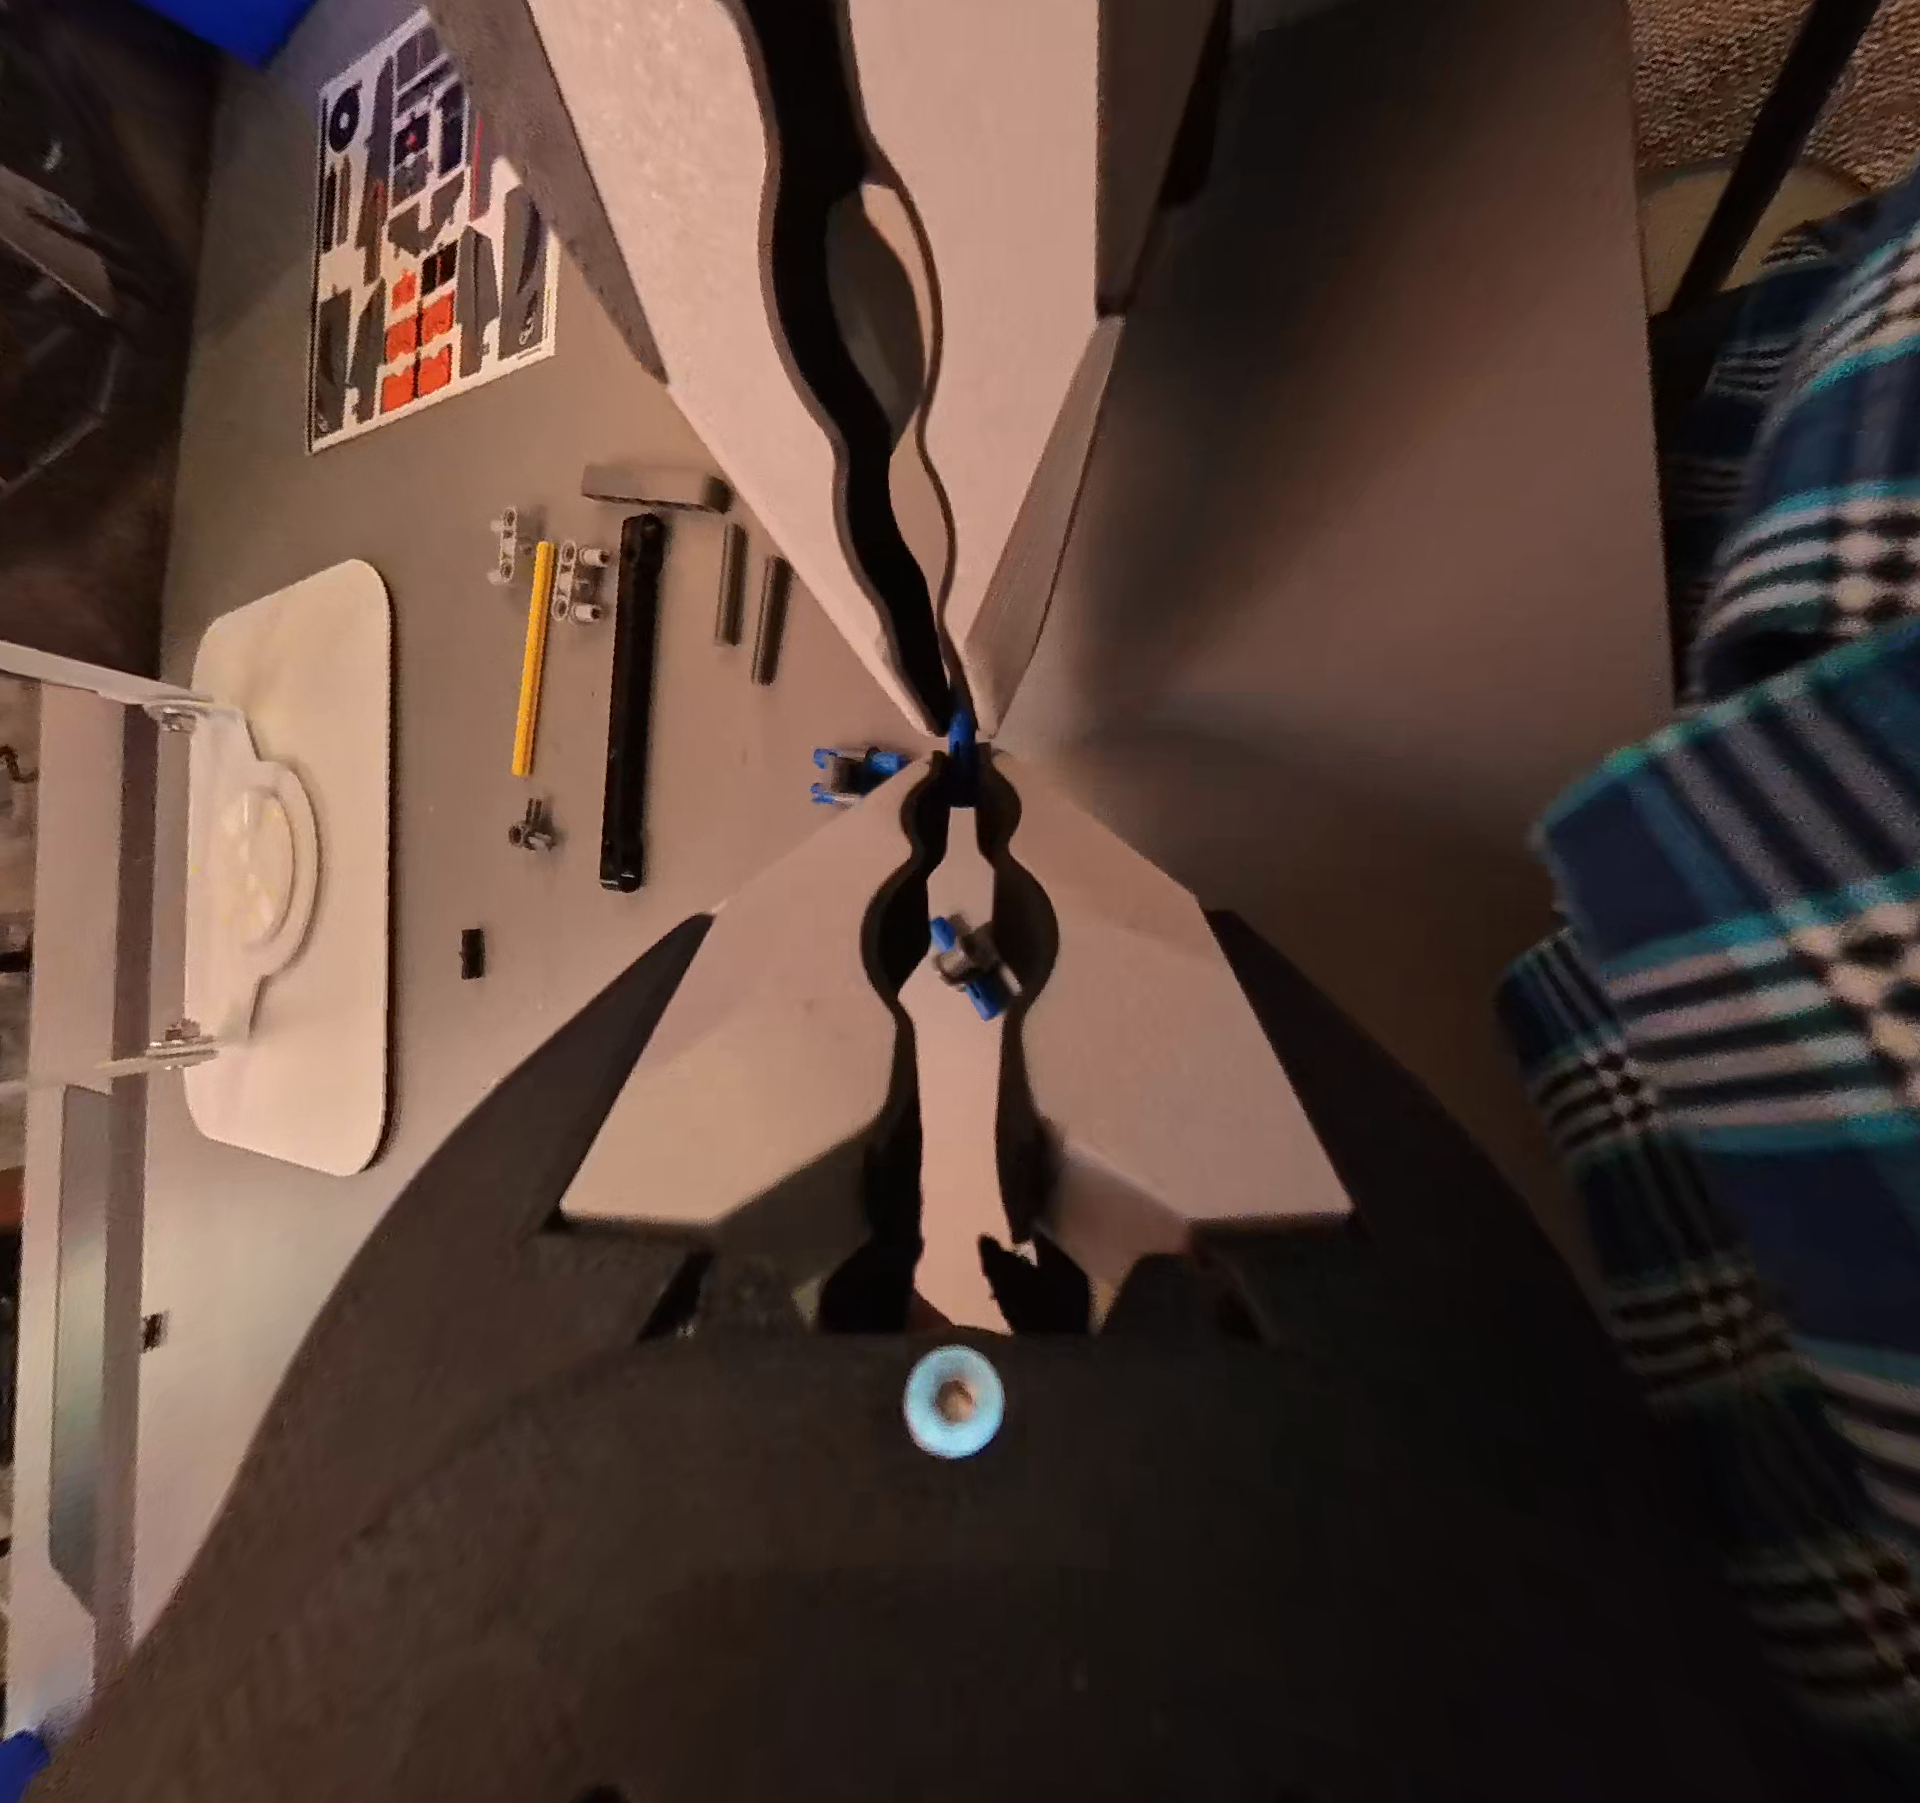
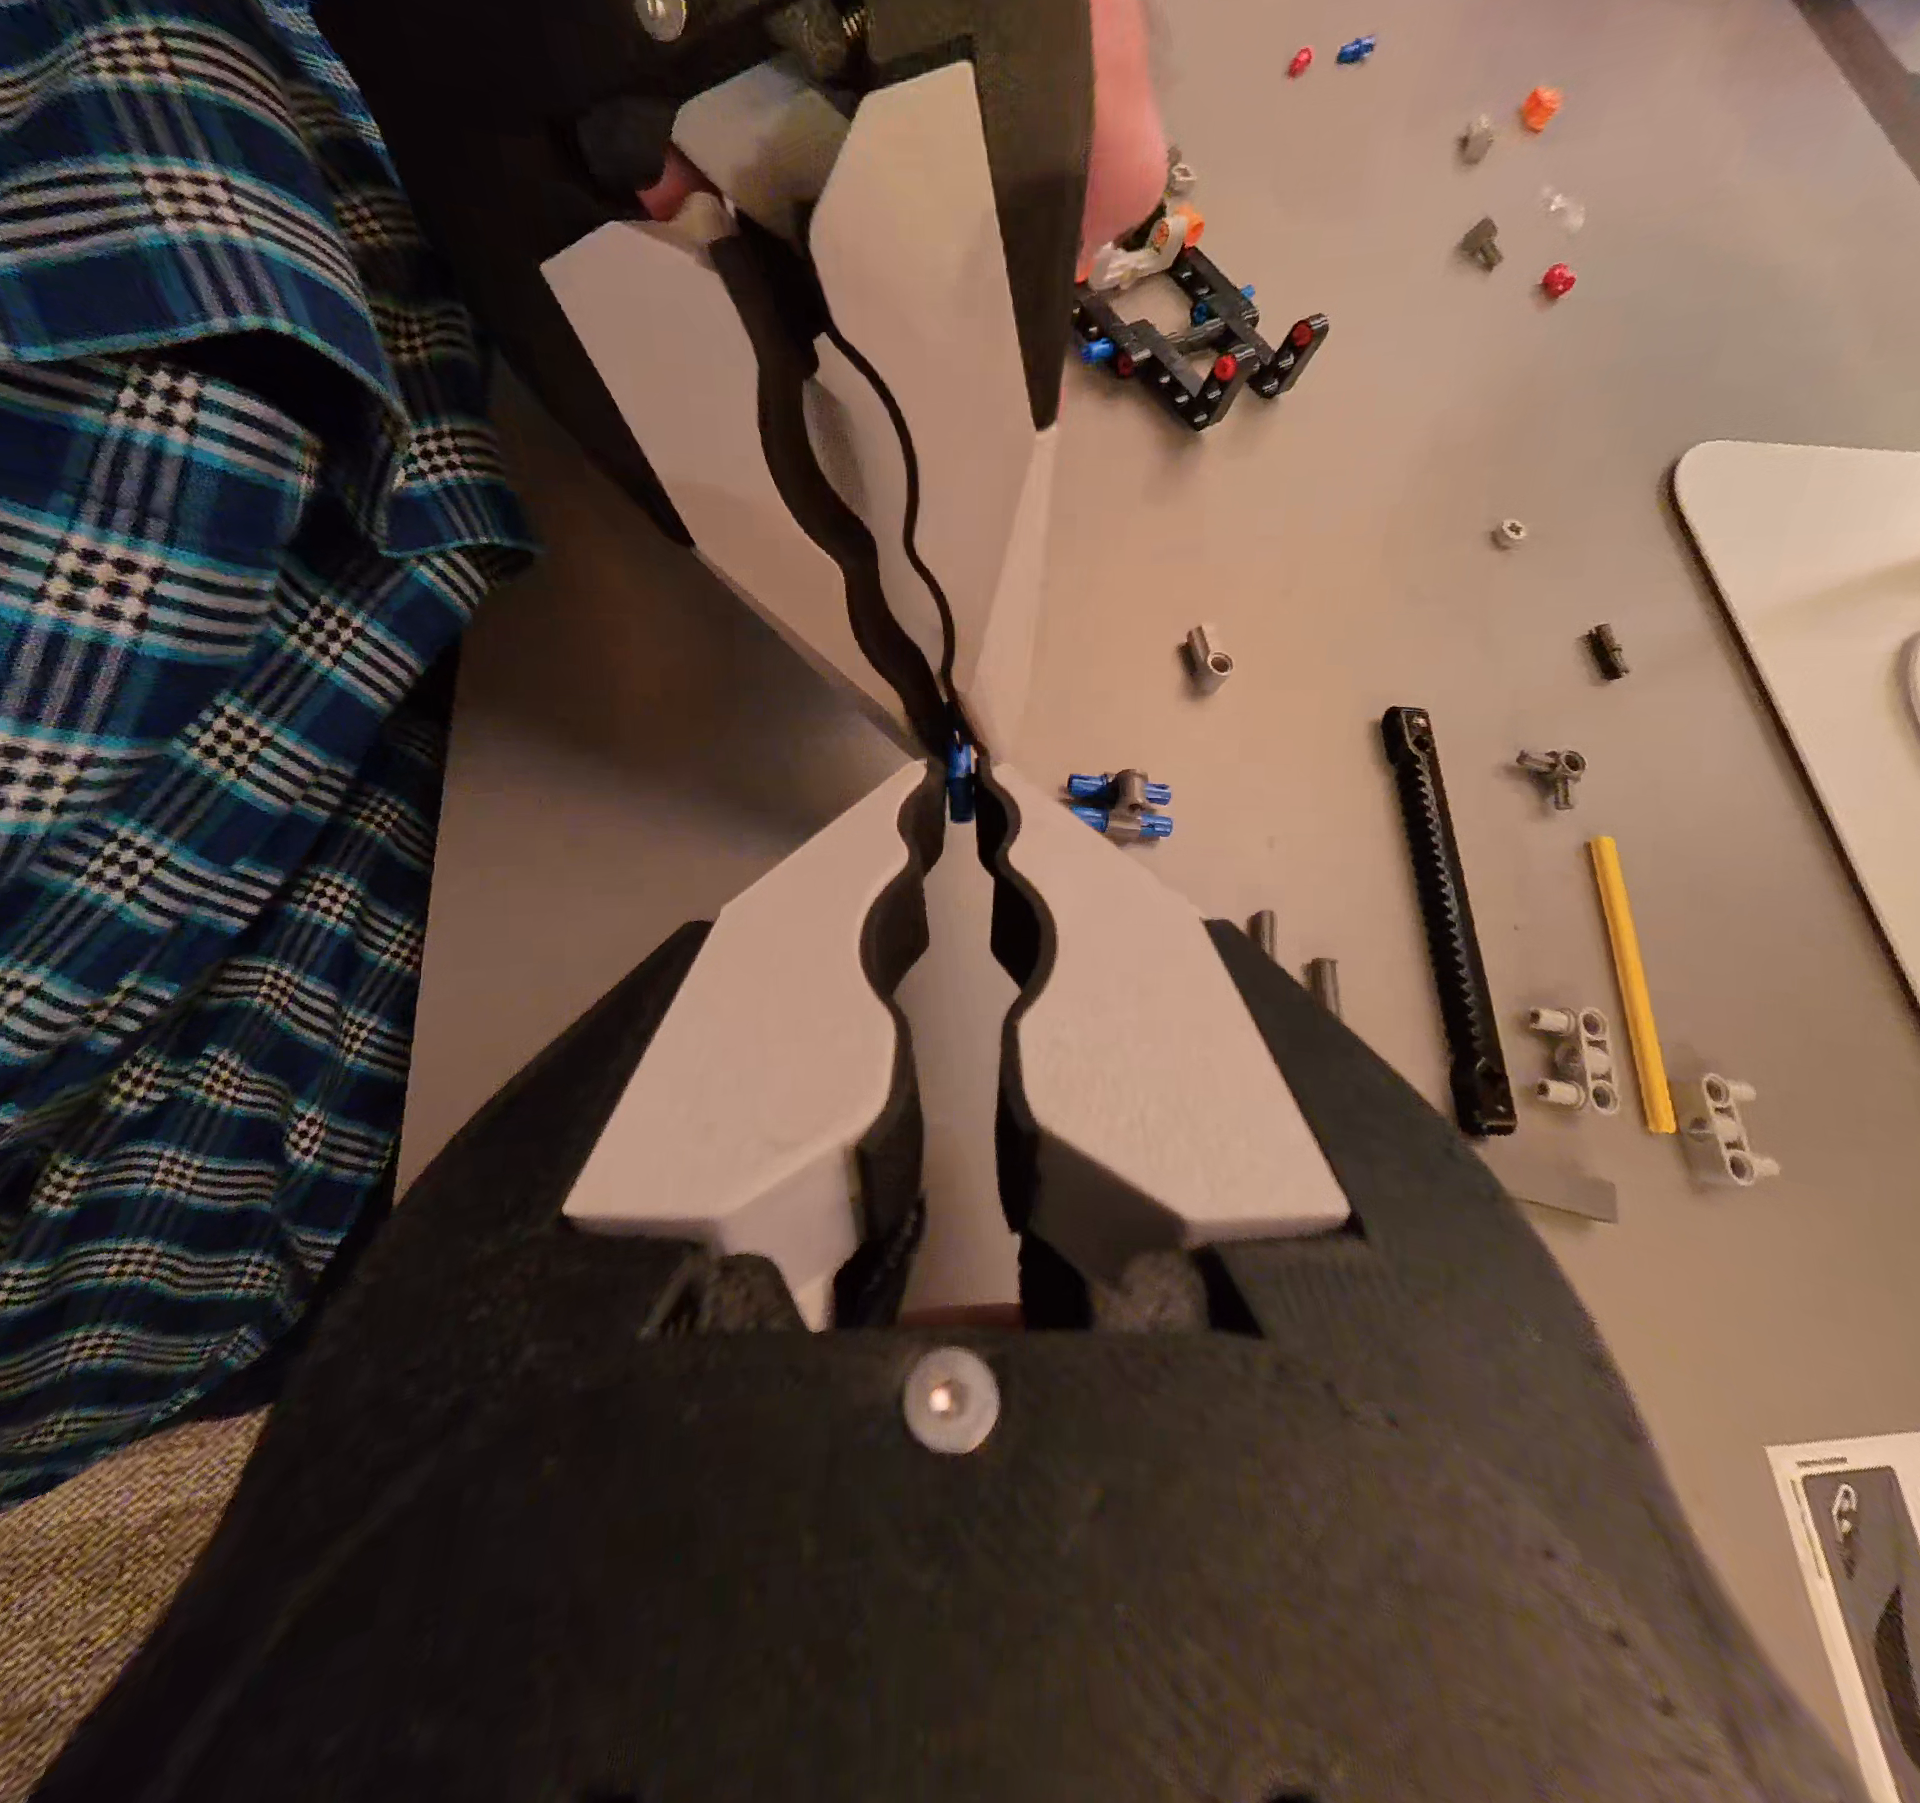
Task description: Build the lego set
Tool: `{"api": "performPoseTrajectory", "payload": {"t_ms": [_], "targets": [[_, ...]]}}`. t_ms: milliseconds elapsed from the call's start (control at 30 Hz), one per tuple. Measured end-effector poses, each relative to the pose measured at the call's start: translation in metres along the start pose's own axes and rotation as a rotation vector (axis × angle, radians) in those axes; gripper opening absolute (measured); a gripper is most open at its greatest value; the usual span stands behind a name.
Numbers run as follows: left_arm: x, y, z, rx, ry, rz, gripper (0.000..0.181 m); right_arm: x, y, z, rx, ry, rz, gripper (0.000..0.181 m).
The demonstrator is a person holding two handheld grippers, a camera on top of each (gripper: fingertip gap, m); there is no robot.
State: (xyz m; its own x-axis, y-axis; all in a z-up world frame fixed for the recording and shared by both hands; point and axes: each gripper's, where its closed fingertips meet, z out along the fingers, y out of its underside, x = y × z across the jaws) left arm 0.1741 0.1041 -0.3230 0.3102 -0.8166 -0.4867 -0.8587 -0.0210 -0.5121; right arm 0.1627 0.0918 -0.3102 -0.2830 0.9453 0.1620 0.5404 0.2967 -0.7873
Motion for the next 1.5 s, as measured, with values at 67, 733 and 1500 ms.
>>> {"api": "performPoseTrajectory", "payload": {"t_ms": [67,733,1500], "targets": [[-0.005,-0.002,-0.002,0.018,-0.02,-0.019,0.002,0.003,-0.003,-0.002,0.022,0.02,0.005,0.003],[-0.004,0.039,-0.006,-0.086,-0.001,-0.321,0.035,0.007,0.002,0.001,0.011,0.056,-0.052,0.002],[-0.004,0.045,-0.001,-0.139,0.001,-0.544,0.014,0.008,0.0,0.004,0.043,0.04,-0.031,0.002]]}}
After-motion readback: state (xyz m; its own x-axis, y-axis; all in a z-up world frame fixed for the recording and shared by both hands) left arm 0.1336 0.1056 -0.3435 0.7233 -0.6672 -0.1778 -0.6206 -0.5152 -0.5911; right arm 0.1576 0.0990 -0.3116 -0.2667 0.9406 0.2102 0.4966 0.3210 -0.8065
